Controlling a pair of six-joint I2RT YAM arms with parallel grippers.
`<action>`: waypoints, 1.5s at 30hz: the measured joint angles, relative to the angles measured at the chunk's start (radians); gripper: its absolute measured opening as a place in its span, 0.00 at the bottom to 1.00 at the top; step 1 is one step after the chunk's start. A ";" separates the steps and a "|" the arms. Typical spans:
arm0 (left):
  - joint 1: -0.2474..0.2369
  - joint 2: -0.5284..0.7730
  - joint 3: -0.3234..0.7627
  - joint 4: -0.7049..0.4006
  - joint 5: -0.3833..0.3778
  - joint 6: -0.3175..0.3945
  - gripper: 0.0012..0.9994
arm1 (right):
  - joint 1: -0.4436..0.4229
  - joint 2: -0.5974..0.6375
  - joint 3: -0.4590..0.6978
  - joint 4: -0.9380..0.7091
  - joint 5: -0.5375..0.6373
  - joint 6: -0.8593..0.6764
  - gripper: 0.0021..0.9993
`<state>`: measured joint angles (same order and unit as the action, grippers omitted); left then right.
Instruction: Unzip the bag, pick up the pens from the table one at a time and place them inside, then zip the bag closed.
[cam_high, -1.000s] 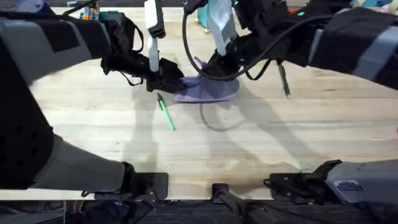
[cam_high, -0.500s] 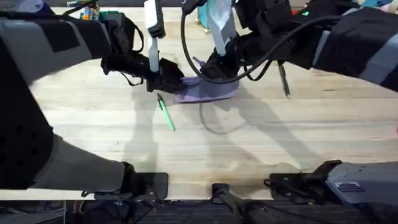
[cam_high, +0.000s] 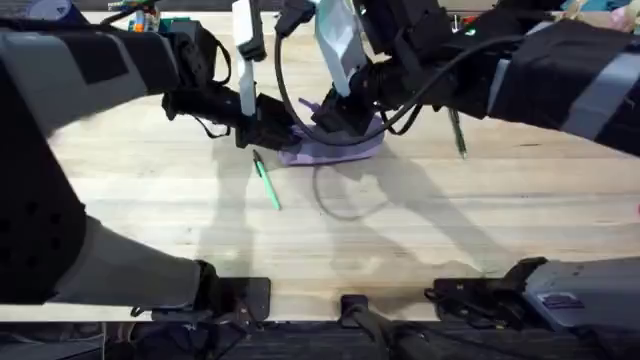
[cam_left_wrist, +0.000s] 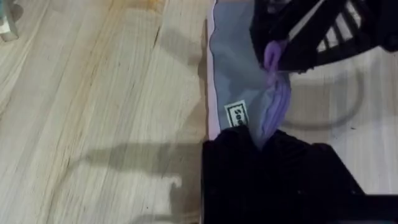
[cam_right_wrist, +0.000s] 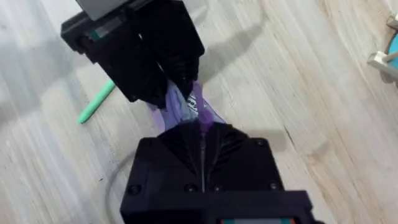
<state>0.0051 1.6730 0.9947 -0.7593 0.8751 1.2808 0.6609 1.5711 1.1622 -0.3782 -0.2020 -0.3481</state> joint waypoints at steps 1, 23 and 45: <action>0.000 0.000 0.000 0.000 0.000 0.000 0.04 | 0.000 0.000 0.000 0.001 0.000 0.000 0.03; 0.001 0.000 0.000 -0.005 -0.004 0.000 0.04 | 0.074 0.067 0.000 0.108 -0.102 0.000 0.03; 0.001 0.000 -0.005 -0.023 0.000 0.026 0.04 | 0.058 0.064 0.000 0.128 -0.047 -0.002 0.88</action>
<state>0.0063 1.6730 0.9901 -0.7818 0.8753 1.3068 0.7192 1.6356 1.1625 -0.2501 -0.2487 -0.3500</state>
